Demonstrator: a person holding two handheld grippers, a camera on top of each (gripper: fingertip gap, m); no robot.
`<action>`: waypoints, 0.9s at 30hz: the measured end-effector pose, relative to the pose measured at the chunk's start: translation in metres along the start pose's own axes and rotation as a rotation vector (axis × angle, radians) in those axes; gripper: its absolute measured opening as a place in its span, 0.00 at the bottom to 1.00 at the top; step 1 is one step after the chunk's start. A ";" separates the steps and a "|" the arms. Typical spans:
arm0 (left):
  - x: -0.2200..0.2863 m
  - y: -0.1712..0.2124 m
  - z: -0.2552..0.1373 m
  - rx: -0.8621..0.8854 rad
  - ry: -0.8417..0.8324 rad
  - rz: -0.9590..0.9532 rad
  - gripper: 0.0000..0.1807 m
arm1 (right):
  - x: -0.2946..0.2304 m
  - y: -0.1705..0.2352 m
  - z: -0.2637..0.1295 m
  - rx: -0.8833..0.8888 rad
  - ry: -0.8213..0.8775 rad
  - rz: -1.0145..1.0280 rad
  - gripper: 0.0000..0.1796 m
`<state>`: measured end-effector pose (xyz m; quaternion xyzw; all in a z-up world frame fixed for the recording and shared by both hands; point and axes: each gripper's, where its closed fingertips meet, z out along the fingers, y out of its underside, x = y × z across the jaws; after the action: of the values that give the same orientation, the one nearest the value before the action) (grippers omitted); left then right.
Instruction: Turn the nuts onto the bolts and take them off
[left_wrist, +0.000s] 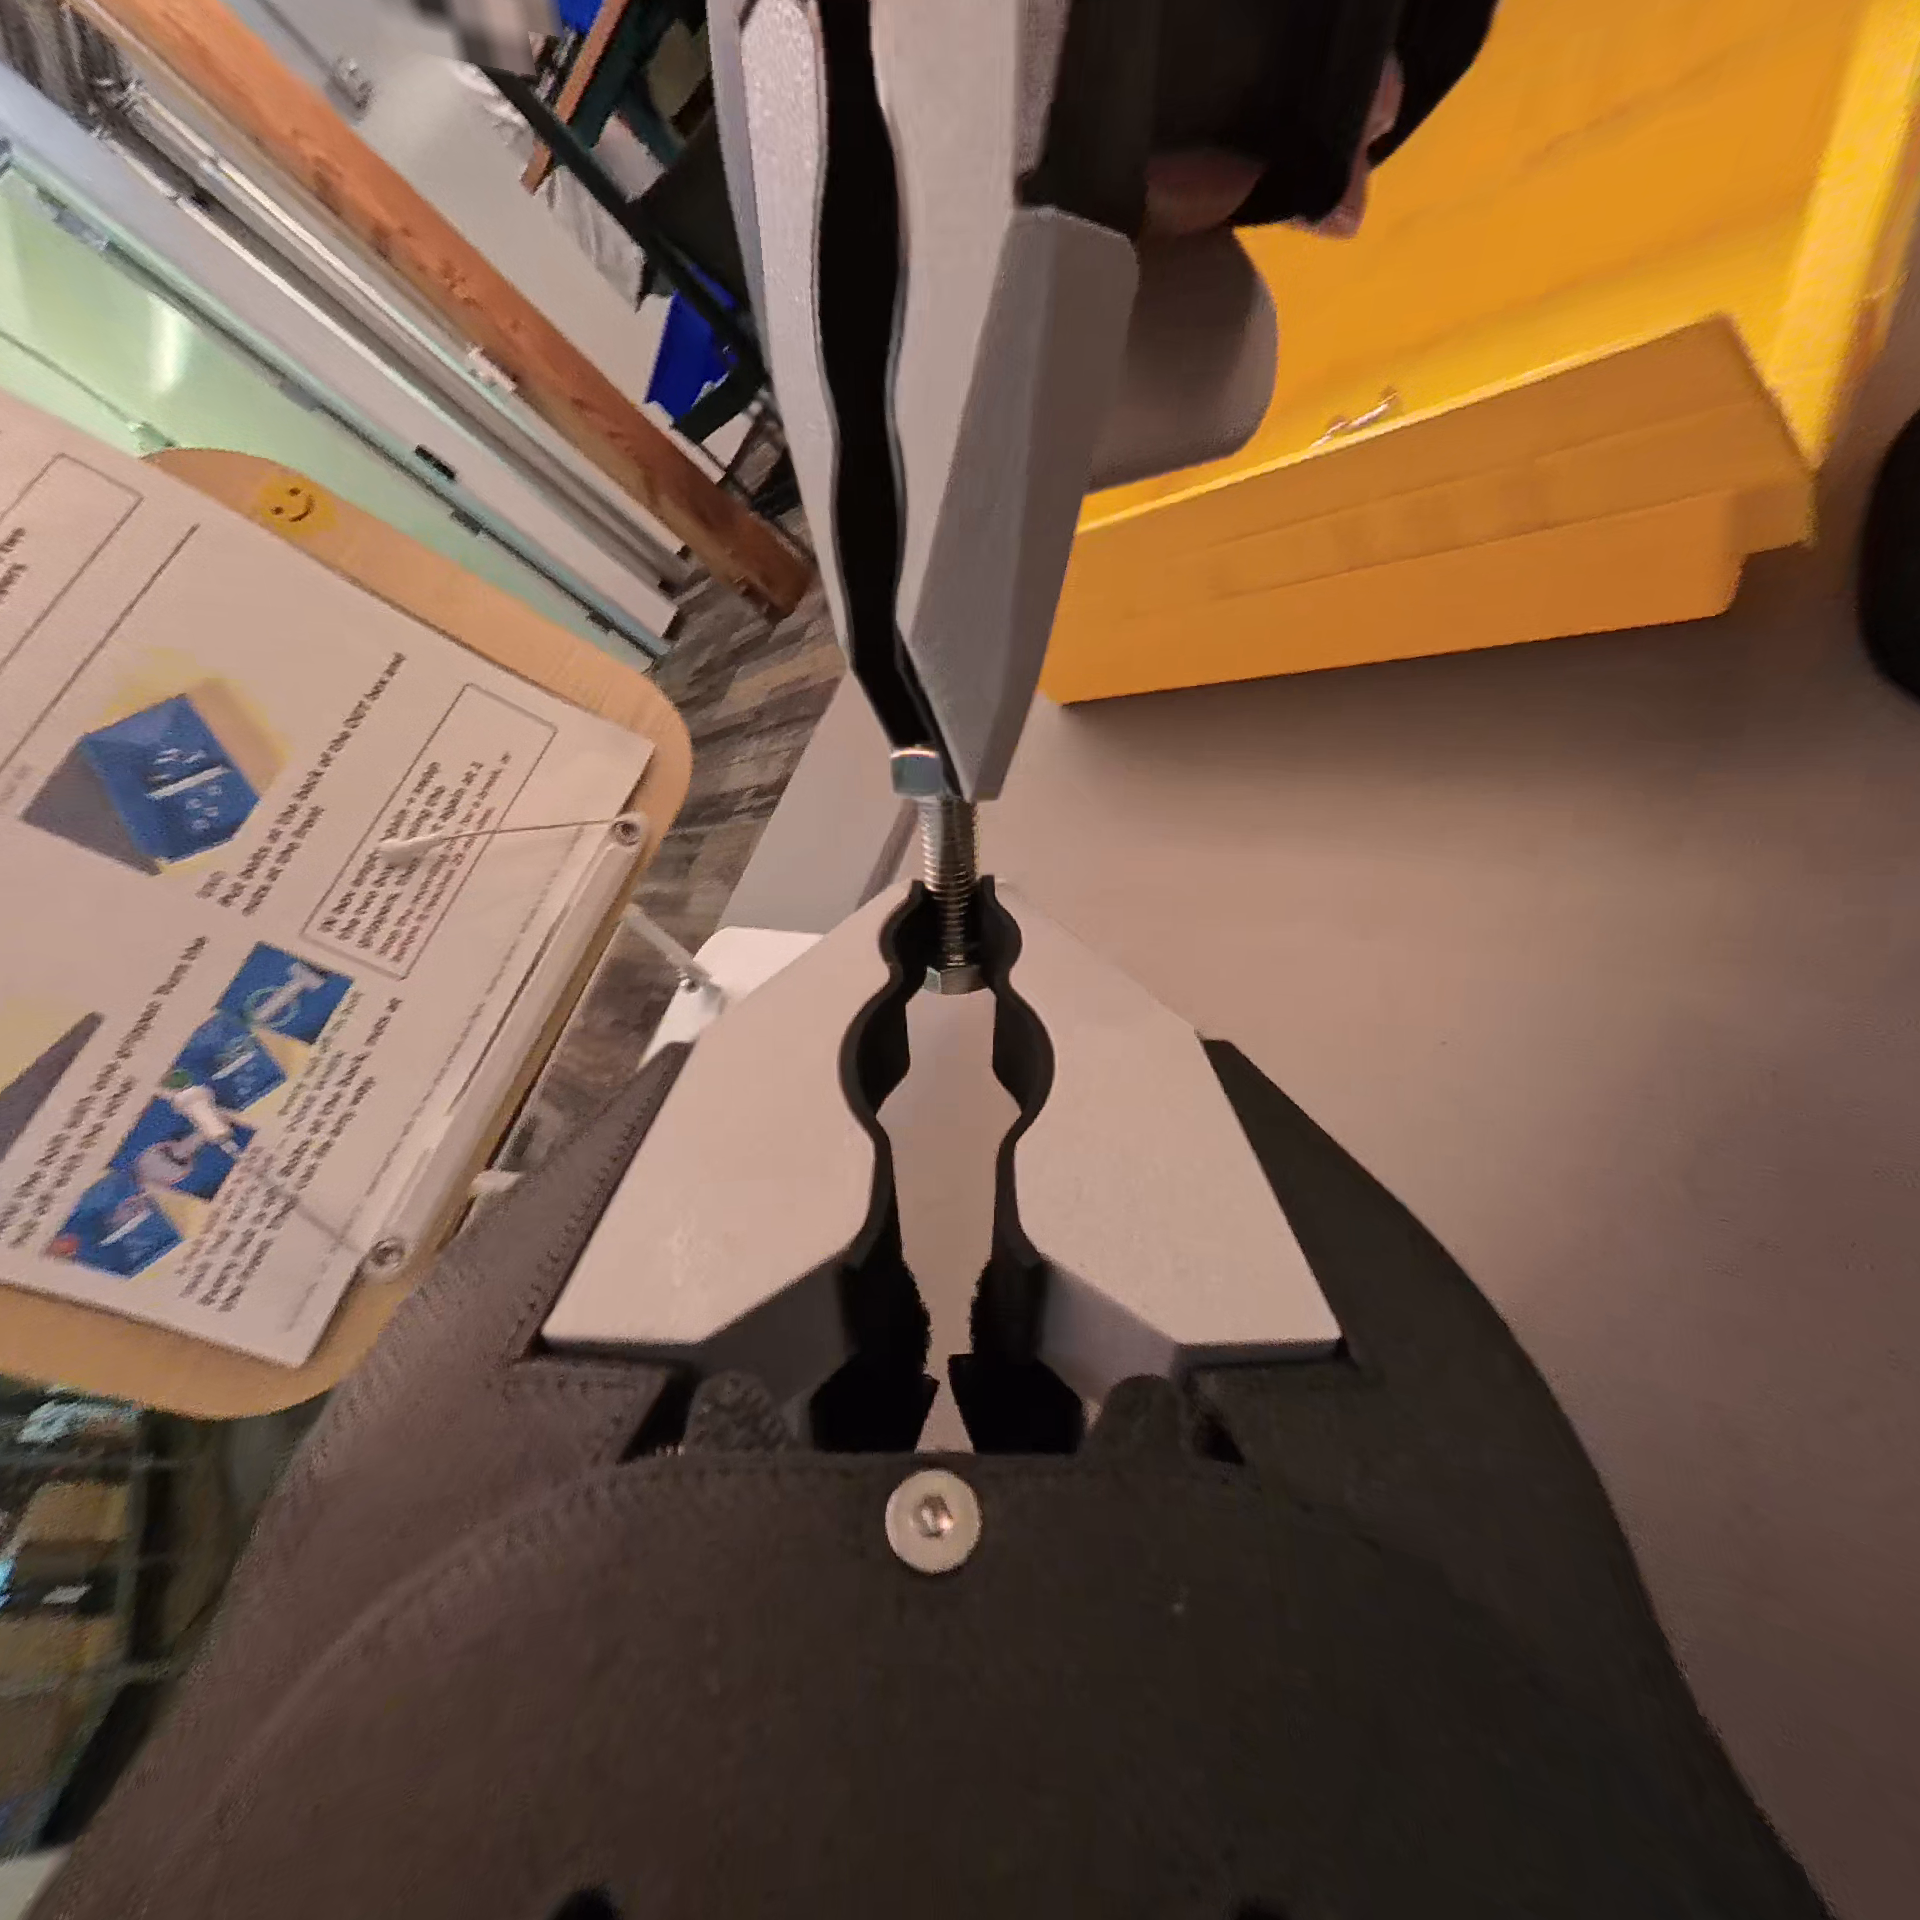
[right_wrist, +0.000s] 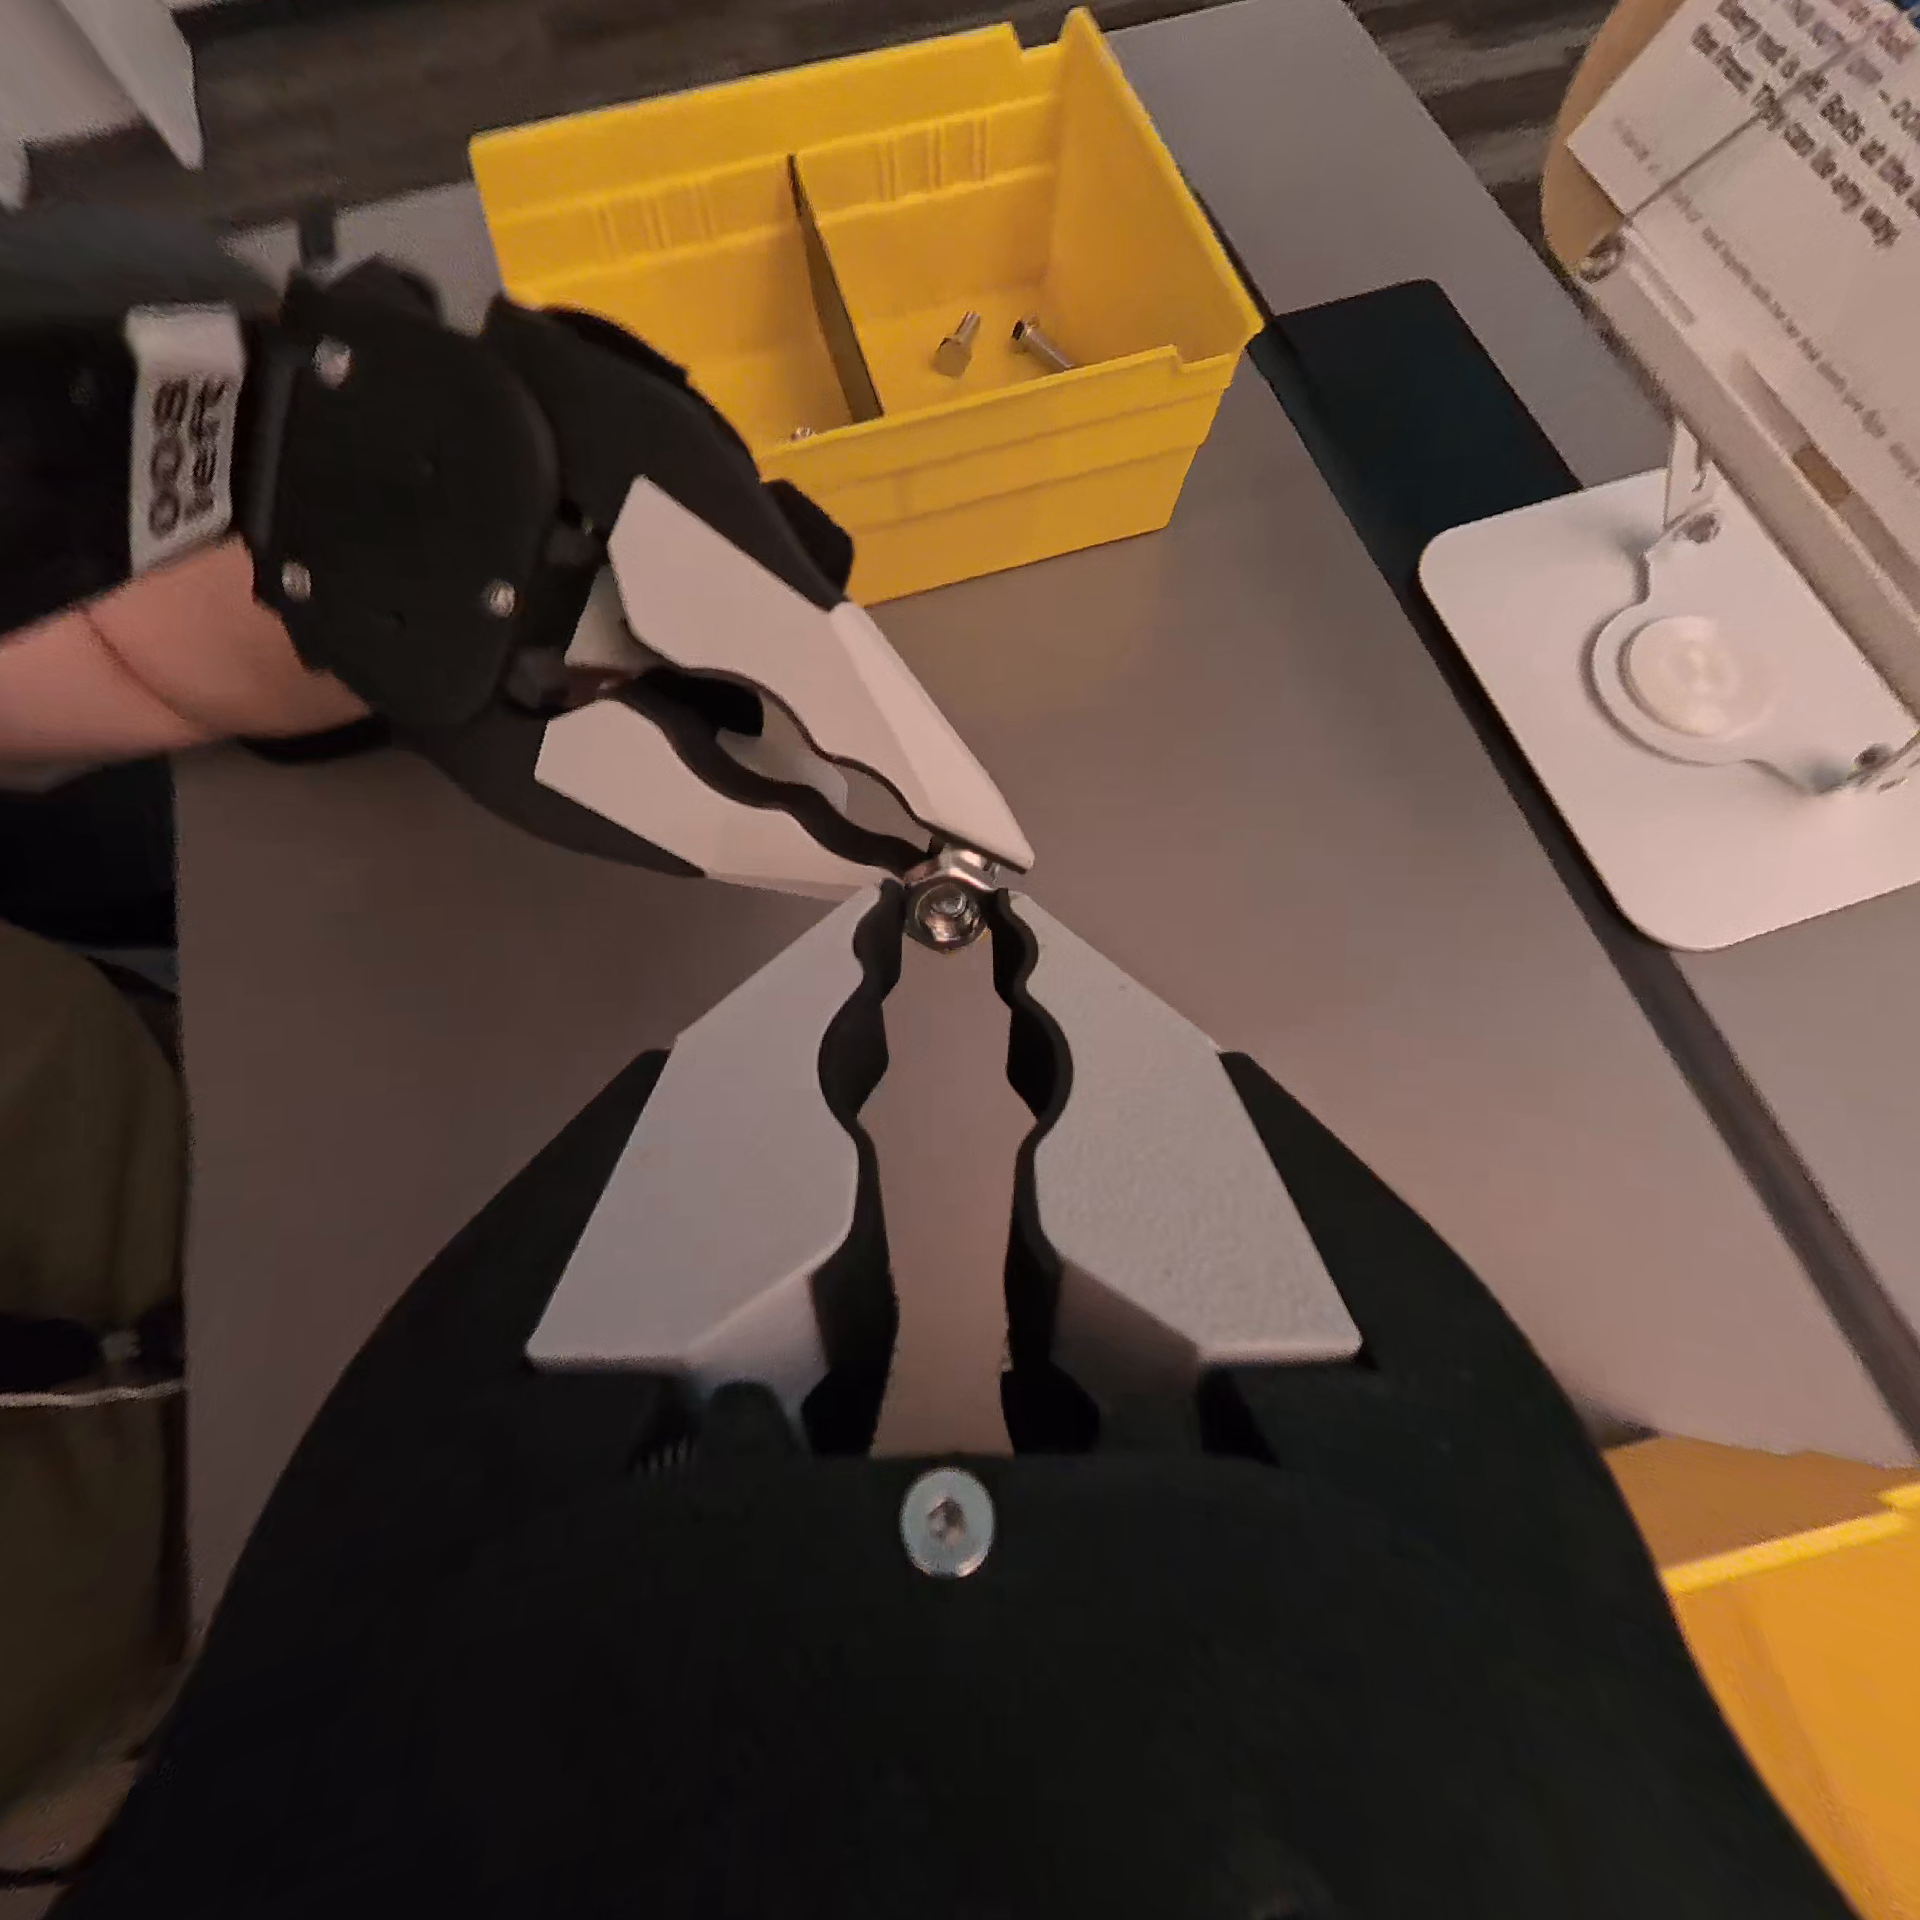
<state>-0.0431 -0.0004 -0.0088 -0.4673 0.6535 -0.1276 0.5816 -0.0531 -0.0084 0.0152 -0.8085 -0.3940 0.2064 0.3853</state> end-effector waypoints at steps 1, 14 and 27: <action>-0.004 0.002 -0.001 -0.017 -0.028 0.019 0.04 | 0.001 -0.002 0.001 0.008 -0.006 0.054 0.09; -0.030 0.013 -0.007 -0.144 -0.197 0.164 0.04 | 0.010 -0.019 0.011 0.123 -0.056 0.287 0.09; -0.037 0.017 -0.007 -0.179 -0.279 0.214 0.04 | 0.015 -0.021 0.014 0.153 -0.105 0.483 0.08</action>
<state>-0.0614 0.0336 0.0049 -0.4583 0.6214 0.0596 0.6327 -0.0630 0.0186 0.0221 -0.8358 -0.1923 0.3633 0.3639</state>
